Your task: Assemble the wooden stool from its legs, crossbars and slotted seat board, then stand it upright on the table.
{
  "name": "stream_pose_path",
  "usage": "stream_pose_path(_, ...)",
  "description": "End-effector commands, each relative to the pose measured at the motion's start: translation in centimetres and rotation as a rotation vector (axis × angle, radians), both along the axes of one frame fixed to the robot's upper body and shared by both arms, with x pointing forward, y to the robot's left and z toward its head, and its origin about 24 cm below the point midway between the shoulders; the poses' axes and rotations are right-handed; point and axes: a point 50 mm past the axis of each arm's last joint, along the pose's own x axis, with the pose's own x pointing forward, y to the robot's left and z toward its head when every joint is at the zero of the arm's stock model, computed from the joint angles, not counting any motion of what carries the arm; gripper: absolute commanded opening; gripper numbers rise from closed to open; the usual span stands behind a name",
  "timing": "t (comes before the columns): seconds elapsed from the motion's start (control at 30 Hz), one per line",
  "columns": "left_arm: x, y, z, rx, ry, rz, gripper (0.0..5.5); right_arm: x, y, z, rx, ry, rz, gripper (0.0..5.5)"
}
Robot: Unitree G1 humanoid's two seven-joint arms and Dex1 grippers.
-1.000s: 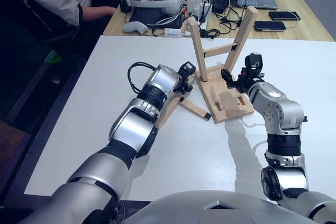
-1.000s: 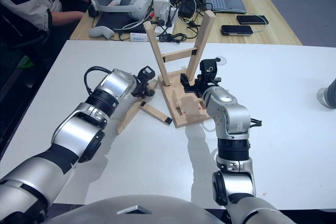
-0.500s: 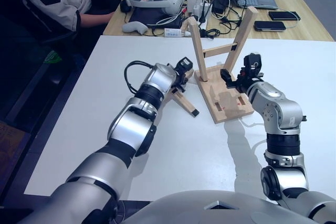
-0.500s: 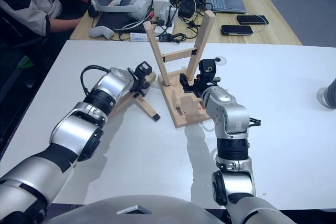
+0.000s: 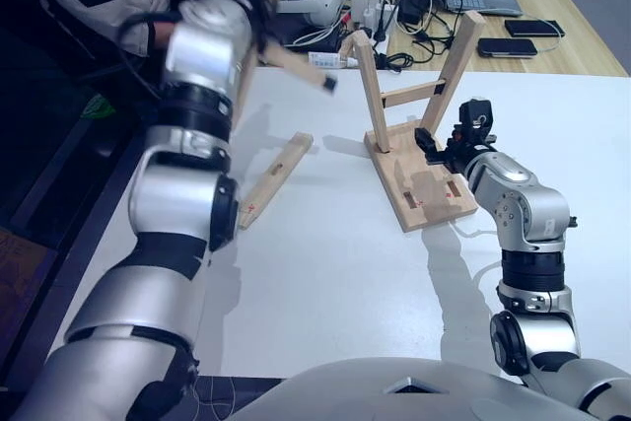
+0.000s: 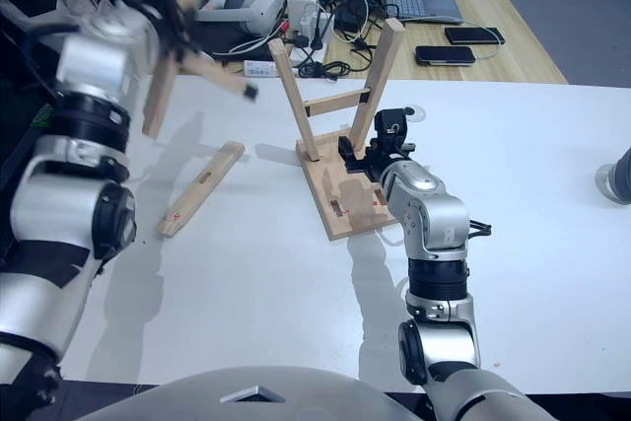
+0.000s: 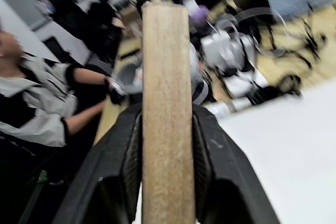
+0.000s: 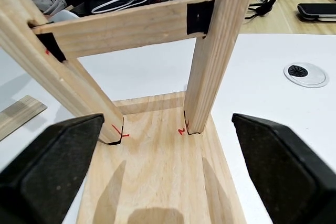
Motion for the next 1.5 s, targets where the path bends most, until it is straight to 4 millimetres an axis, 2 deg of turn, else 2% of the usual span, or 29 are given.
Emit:
stream_pose_path(0.03,-0.8,2.5,5.9,-0.040,-0.279,0.153,1.03,0.4,-0.6,0.9,0.010,-0.035,-0.012,4.54)
stream_pose_path(0.1,-1.6,3.5,7.9,-0.001,-0.418,0.226,1.03,0.5,-0.5,1.2,0.020,-0.049,0.004,4.54)
stream_pose_path(0.13,-2.0,3.3,9.1,-0.001,-0.505,0.229,1.03,0.5,-0.3,1.5,0.023,-0.068,0.040,4.54)
stream_pose_path(0.17,-2.4,2.9,9.9,-0.017,-0.567,0.216,1.03,0.5,-0.2,1.9,0.029,-0.087,0.078,4.54)
stream_pose_path(0.23,-3.0,1.4,11.2,-0.154,-0.656,0.140,1.03,1.0,-0.6,4.0,0.081,-0.163,0.156,4.54)
stream_pose_path(0.3,-3.3,0.3,11.8,-0.296,-0.690,0.064,1.03,1.5,-1.1,6.5,0.137,-0.246,0.229,4.54)
stream_pose_path(0.43,-3.6,-2.8,11.2,-0.551,-0.654,-0.133,1.03,1.2,-1.7,12.7,0.323,-0.419,0.441,4.54)
stream_pose_path(0.53,-4.0,-5.3,10.0,-0.667,-0.578,-0.233,1.03,1.2,-1.7,14.8,0.347,-0.459,0.523,4.54)
stream_pose_path(0.73,-5.1,-10.0,7.5,-0.750,-0.442,-0.388,1.03,1.0,-1.3,15.6,0.375,-0.459,0.609,4.54)
stream_pose_path(0.93,-6.3,-12.9,7.4,-0.824,-0.390,-0.483,1.03,1.0,-0.6,14.6,0.357,-0.414,0.640,4.54)
stream_pose_path(1.27,-7.2,-14.8,7.7,-0.895,-0.342,-0.546,1.03,1.0,0.4,13.6,0.341,-0.381,0.680,4.54)
stream_pose_path(1.5,-7.5,-12.9,7.2,-0.879,-0.302,-0.521,1.03,1.6,-1.1,12.8,0.259,-0.366,0.617,4.54)
